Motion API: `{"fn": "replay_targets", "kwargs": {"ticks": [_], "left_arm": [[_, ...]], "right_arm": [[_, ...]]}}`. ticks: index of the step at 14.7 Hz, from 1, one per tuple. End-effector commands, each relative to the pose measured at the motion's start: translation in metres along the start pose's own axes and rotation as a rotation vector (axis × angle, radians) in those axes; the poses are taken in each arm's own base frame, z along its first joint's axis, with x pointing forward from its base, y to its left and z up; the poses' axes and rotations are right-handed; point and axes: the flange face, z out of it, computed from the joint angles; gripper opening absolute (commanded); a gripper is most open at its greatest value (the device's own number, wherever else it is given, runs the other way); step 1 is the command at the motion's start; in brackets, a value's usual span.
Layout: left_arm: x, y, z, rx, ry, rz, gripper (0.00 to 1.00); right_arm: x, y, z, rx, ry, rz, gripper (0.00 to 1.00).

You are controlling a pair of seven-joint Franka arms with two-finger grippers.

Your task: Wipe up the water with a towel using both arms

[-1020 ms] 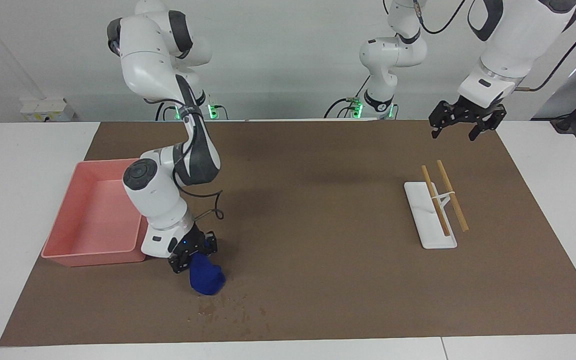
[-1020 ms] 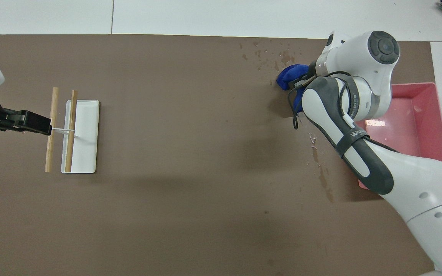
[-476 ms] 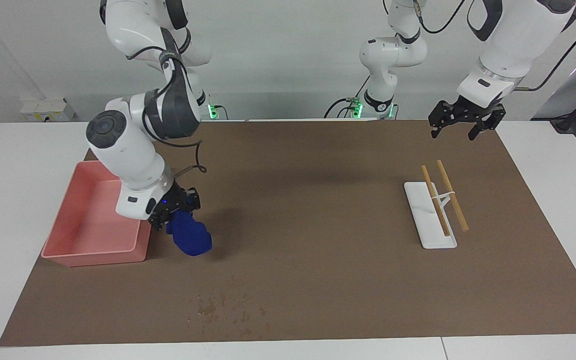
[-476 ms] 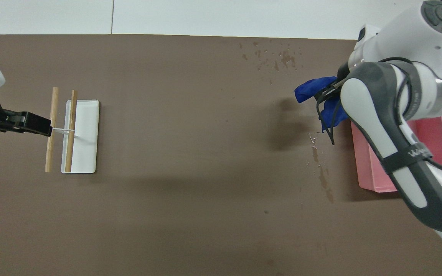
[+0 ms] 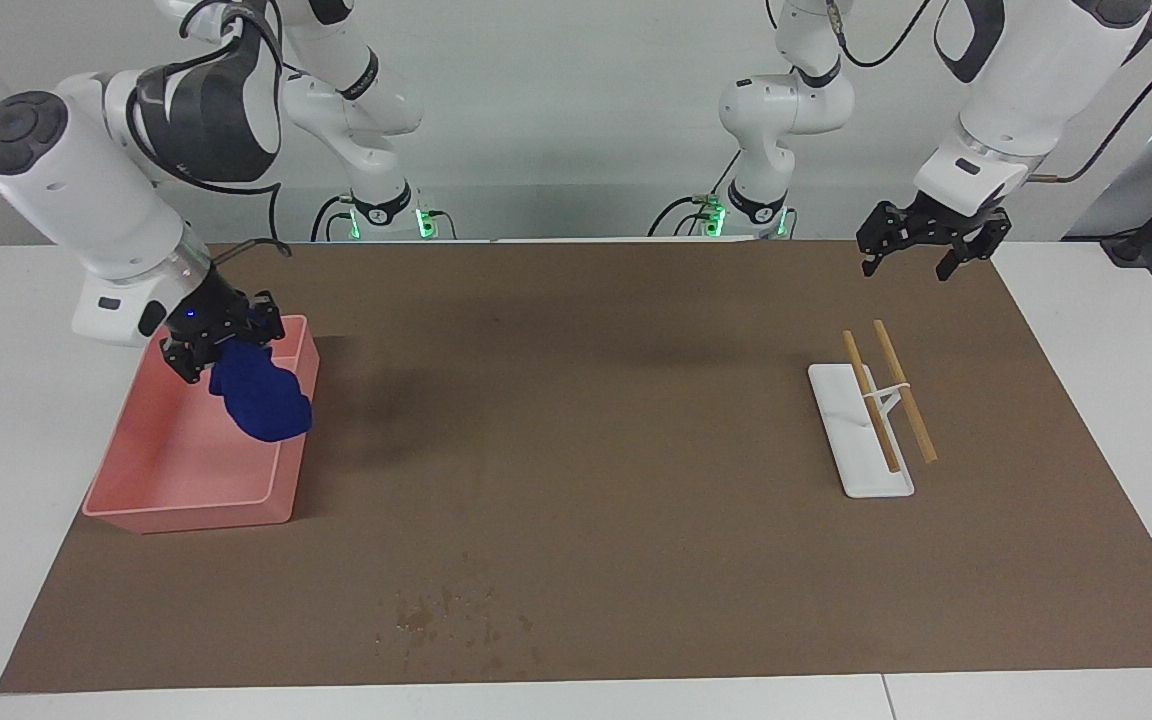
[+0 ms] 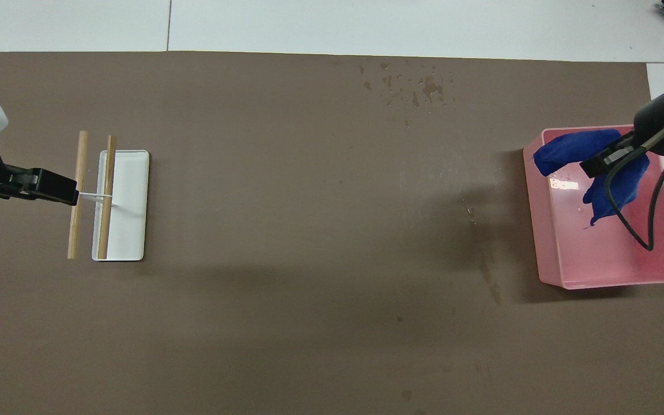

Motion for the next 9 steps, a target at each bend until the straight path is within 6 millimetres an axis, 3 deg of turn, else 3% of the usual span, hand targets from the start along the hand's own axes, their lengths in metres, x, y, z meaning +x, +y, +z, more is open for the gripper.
{"fn": "replay_targets", "kwargs": {"ticks": [1,4,7,9], "left_arm": [[-0.007,-0.002,-0.001,-0.007,0.014,0.006,1.0],[-0.007,-0.002,0.0,-0.007,0.013,0.007,1.0],[-0.007,-0.002,0.0,-0.007,0.013,0.007,1.0],[-0.007,-0.002,0.0,-0.007,0.013,0.006,1.0]], "right_arm": [[0.01,-0.024,0.003,-0.033,-0.024,-0.047,0.0],[0.04,-0.064,0.012,-0.074,0.013,-0.032,0.0],[0.068,-0.086,0.059,-0.104,0.08,-0.02,0.0],[0.076,-0.087,0.096,-0.117,0.121,-0.028,0.0]]}}
